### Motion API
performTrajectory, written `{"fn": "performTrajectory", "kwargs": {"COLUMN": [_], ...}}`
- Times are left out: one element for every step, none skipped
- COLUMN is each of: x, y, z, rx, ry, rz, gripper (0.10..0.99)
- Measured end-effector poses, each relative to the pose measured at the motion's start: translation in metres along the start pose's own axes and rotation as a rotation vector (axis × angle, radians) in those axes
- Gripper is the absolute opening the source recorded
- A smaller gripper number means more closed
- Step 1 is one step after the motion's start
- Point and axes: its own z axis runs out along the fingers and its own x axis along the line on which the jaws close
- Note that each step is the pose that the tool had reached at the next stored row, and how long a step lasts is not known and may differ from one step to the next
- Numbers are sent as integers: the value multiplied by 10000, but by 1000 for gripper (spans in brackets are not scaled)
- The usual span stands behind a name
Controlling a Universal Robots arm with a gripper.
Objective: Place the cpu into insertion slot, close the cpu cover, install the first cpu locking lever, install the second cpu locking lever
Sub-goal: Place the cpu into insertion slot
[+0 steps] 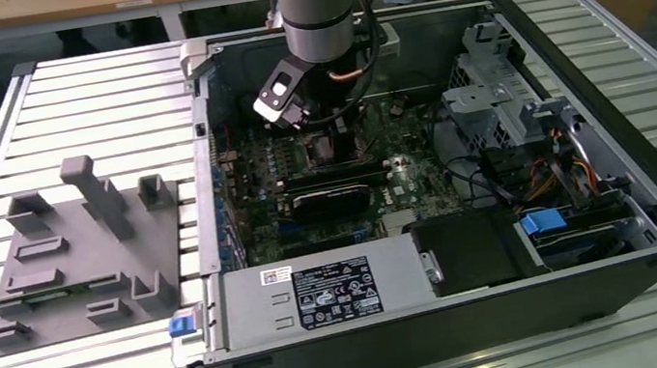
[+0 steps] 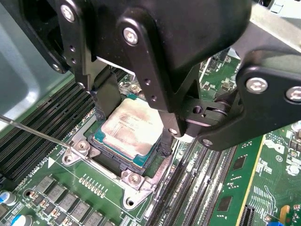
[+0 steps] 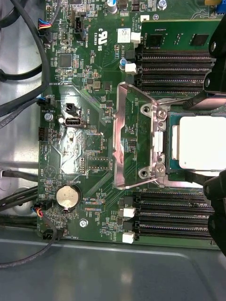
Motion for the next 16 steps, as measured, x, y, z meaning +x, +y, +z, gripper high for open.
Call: {"fn": "performTrajectory", "kwargs": {"x": [0,0,0,0,0,0,0,0,0,0,0,-1,-1,-1,0,0], "y": [0,0,0,-1,-3,-5,-6,-6,-7,-7,-7,-7,-7,-7,-7,-7], "z": [0,0,1,1,0,1,1,1,0,0,0,-1,-1,0,0,0], "rx": [0,0,0,0,0,-1,-1,-1,-1,-1,0,2,2,1,1,1], "ry": [-1,-1,0,0,-1,0,0,1,0,0,0,-3,-3,-3,-2,-1], "rz": [0,0,0,1,2,2,0,0,-1,-1,0,0,0,0,0,0], "gripper": [616,616,616,616,616,616,616,616,616,616,616,600,600,537,537,537]}}
